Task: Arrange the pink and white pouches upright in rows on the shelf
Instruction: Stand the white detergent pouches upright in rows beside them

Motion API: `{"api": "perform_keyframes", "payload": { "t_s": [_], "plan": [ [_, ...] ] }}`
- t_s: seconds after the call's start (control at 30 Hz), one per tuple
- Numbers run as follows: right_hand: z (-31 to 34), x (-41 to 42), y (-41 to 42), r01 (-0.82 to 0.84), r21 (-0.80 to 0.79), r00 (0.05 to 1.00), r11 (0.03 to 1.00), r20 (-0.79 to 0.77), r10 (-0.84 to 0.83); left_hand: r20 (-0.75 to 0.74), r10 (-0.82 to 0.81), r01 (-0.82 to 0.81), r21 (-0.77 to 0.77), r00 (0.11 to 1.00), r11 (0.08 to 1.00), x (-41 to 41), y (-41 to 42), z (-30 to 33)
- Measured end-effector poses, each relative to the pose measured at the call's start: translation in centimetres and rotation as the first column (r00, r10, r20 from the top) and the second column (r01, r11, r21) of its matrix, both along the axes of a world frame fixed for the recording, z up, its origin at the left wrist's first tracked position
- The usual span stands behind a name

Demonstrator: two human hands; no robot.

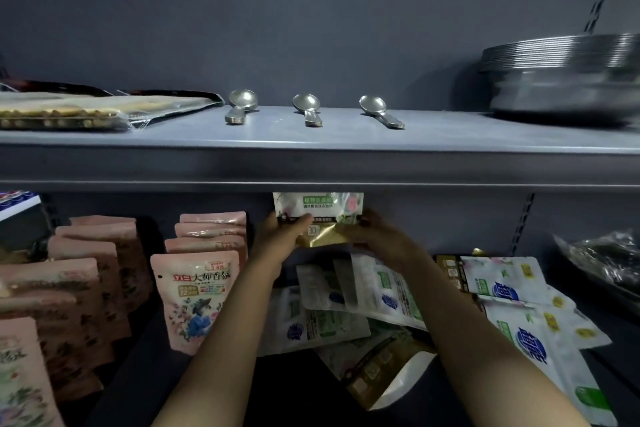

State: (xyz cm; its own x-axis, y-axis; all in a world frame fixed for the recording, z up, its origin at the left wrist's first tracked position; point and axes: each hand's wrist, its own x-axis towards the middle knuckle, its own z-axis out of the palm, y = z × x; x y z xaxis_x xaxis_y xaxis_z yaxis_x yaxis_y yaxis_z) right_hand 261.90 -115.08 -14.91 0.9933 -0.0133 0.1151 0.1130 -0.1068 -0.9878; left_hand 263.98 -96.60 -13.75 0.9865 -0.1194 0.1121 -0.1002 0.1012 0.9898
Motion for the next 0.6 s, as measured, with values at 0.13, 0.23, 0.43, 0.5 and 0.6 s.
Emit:
{"api": "perform_keyframes", "payload": {
  "t_s": [0.13, 0.23, 0.43, 0.5, 0.6],
  "plan": [
    [-1.0, 0.5, 0.8, -0.088, -0.111, 0.996, 0.99, 0.001, 0.088, -0.021, 0.057, -0.057, -0.001, 0.998, 0.998, 0.6, -0.2, -1.2],
    [-2.6, 1.7, 1.1, 0.003, -0.139, 1.0, 0.99, 0.024, 0.0, -0.008, 0.089, -0.089, -0.019, 0.996, 0.996, 0.6, -0.3, -2.3],
    [-5.7, 3.3, 1.8, 0.094, -0.479, 0.987, 0.873, -0.069, -0.145, 0.025, 0.154, -0.155, 0.048, 0.988, 0.987, 1.3, -1.1, -4.8],
    [-6.9, 3.4, 1.5, 0.068, -0.516, 0.972, 0.854, -0.161, -0.174, 0.019, 0.115, -0.116, 0.137, 0.993, 0.984, 1.4, -1.2, -5.4],
    [-8.6, 3.3, 1.2, 0.068, -0.54, 0.973, 0.839, -0.149, -0.175, -0.023, 0.067, -0.059, 0.243, 0.997, 0.968, 1.2, -1.2, -6.7]
  ]
}}
